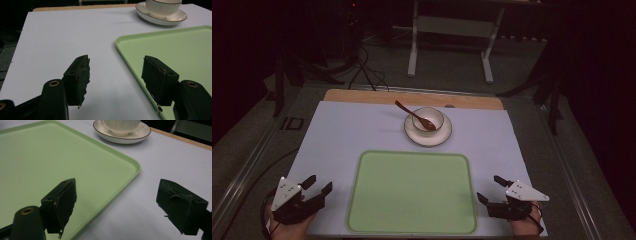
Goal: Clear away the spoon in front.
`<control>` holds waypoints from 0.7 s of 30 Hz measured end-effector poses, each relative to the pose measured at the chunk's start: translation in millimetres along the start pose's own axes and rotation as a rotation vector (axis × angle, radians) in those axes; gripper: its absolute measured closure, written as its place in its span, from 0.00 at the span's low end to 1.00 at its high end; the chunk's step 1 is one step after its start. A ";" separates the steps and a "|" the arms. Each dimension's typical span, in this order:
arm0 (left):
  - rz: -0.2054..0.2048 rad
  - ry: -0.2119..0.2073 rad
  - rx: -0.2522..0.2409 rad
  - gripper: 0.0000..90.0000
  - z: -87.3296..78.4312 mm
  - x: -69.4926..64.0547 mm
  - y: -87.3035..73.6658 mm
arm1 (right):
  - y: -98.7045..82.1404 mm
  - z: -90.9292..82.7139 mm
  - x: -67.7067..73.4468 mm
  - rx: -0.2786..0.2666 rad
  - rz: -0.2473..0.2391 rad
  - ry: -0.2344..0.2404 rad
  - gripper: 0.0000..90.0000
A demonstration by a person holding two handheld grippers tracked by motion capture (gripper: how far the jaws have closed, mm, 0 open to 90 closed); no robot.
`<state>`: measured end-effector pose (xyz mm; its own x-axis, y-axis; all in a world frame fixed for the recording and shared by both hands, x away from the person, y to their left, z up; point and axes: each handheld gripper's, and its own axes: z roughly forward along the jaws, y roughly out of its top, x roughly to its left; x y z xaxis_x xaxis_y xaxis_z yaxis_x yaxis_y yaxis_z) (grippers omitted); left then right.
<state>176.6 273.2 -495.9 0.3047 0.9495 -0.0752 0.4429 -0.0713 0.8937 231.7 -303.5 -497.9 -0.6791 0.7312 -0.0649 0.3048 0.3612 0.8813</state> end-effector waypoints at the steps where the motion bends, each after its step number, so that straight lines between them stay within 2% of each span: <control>1: 0.003 0.000 -0.001 0.44 -0.5 0.0 0.0 | -0.4 0.0 0.1 0.002 -0.001 0.004 0.18; 6: 0.000 0.007 0.004 0.44 0.2 -0.4 -1.0 | -0.1 1.1 1.5 0.002 -0.011 0.001 0.18; 16: -0.017 -0.008 -0.003 0.44 1.7 -1.5 1.5 | 0.0 1.3 3.0 -0.007 -0.013 0.006 0.18; 21: -0.025 -0.014 -0.024 0.44 -0.8 -7.0 11.2 | 0.1 0.6 2.7 -0.015 -0.013 0.004 0.18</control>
<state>178.7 266.0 -485.1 0.3054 0.9465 -0.1037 0.4301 -0.0399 0.9019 230.3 -301.1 -498.2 -0.6852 0.7245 -0.0745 0.2858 0.3615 0.8875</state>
